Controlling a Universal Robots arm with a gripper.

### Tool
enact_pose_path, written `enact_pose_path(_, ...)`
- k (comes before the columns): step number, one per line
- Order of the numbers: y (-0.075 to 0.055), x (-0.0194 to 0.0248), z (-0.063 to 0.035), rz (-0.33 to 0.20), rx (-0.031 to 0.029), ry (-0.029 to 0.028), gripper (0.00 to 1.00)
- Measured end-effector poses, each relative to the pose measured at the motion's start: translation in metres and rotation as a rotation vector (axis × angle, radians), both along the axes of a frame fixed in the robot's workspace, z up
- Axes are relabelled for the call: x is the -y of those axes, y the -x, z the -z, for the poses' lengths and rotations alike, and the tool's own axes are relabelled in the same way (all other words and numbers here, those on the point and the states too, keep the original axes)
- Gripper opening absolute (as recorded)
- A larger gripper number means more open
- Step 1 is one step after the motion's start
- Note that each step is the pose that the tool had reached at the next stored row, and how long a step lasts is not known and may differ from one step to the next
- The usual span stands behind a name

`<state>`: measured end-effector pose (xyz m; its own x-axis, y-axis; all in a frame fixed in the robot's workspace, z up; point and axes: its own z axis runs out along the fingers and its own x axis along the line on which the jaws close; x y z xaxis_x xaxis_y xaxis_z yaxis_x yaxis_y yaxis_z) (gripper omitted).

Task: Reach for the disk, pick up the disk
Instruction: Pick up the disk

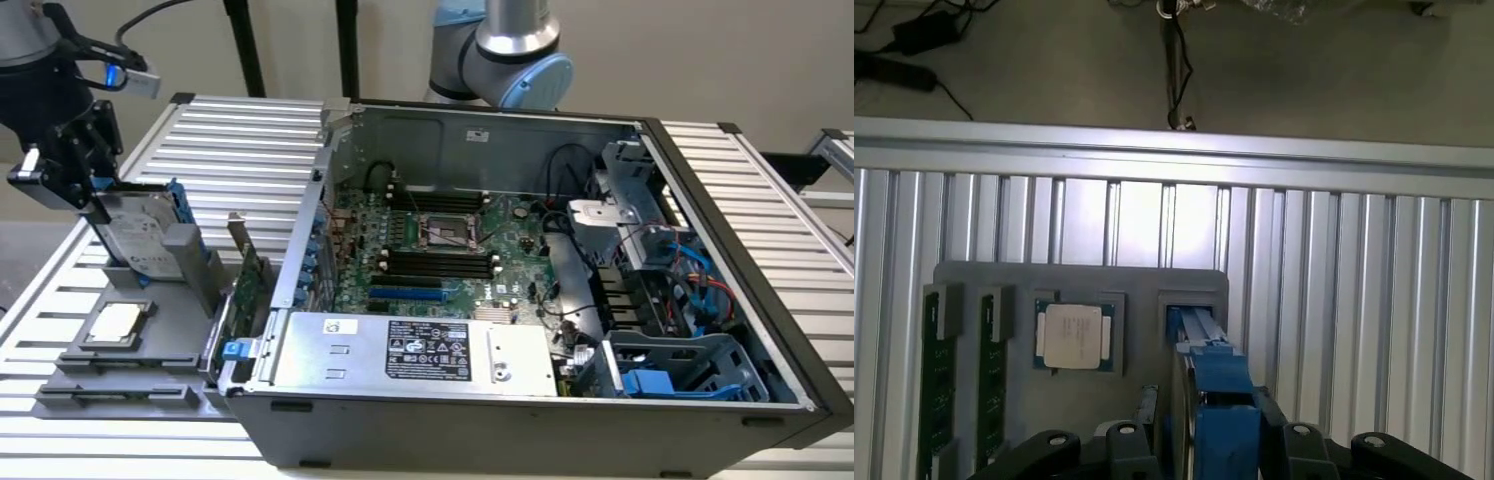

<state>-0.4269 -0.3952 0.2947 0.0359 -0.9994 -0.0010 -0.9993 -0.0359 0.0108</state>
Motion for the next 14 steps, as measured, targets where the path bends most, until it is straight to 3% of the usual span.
enact_pose_path(9, 0.0004, -0.0015, 0.0005, 0.003, -0.0029, -0.0002, 0.48)
enact_pose_path(11, 0.0004, -0.0017, 0.0005, 0.003, -0.0029, -0.0002, 0.46)
enact_pose_path(13, 0.0004, -0.0017, 0.0005, 0.003, -0.0030, 0.0000, 0.33)
enact_pose_path(14, 0.0004, -0.0018, 0.0005, 0.003, -0.0030, -0.0001, 0.33)
